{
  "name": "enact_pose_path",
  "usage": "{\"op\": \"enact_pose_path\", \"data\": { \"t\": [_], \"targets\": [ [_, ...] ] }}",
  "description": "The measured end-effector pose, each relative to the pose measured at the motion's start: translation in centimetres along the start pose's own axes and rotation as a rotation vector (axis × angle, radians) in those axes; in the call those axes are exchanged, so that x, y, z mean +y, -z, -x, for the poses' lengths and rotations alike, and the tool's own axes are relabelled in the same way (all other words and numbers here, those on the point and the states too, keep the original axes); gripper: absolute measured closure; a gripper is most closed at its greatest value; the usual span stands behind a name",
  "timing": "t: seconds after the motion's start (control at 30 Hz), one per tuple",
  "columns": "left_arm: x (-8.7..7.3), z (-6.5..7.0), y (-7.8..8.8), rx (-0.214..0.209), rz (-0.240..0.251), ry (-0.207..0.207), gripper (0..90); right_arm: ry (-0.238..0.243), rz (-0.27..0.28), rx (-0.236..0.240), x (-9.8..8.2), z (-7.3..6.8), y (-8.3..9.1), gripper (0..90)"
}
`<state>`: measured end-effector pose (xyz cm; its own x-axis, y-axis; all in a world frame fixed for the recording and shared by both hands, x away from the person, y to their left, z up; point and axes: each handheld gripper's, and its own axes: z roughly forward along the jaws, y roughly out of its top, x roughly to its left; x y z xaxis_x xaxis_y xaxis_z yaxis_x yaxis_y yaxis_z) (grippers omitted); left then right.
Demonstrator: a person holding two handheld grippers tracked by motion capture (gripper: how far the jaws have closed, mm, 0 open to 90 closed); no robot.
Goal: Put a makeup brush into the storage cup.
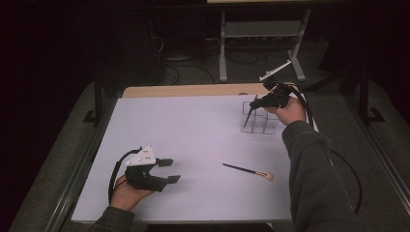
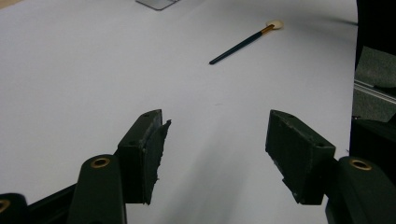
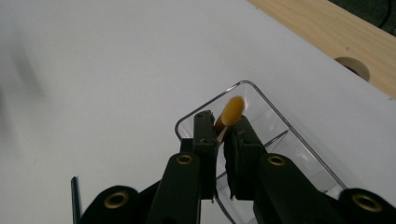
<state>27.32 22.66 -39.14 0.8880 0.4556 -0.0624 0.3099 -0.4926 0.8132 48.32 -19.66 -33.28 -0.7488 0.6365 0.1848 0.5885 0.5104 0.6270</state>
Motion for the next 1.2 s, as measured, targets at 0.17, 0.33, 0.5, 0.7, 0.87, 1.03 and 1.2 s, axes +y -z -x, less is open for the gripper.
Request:
{"op": "enact_pose_path", "data": {
  "t": [0.17,0.33,0.5,0.7,0.87,1.03,1.2],
  "targets": [
    [0.0,0.2,-0.1,-0.003,0.002,0.01,36.9,-0.009,-0.005,-0.004,-0.5,0.2,-0.1,82.0],
    [0.1,0.2,-0.1,-0.005,0.003,0.014,37.0,-0.021,-0.01,-0.005,-1.1,0.3,-0.2,81.7],
    [0.1,0.2,-0.1,-0.005,0.003,0.006,37.0,-0.028,-0.004,-0.008,-1.4,0.3,0.0,78.3],
    [0.1,0.3,-0.2,-0.006,0.0,0.004,36.9,-0.043,0.006,-0.012,-2.0,0.4,0.5,73.5],
    [0.1,0.4,-0.4,-0.012,-0.001,0.006,36.9,-0.055,0.021,-0.008,-2.5,0.4,1.1,69.8],
    [0.0,0.4,-0.4,-0.01,-0.003,0.007,36.7,-0.057,0.034,-0.005,-2.8,0.3,1.7,68.0],
    [0.0,0.4,-0.2,-0.008,0.002,0.009,36.5,-0.062,0.043,0.0,-3.2,0.1,2.1,66.1]
  ]
}}
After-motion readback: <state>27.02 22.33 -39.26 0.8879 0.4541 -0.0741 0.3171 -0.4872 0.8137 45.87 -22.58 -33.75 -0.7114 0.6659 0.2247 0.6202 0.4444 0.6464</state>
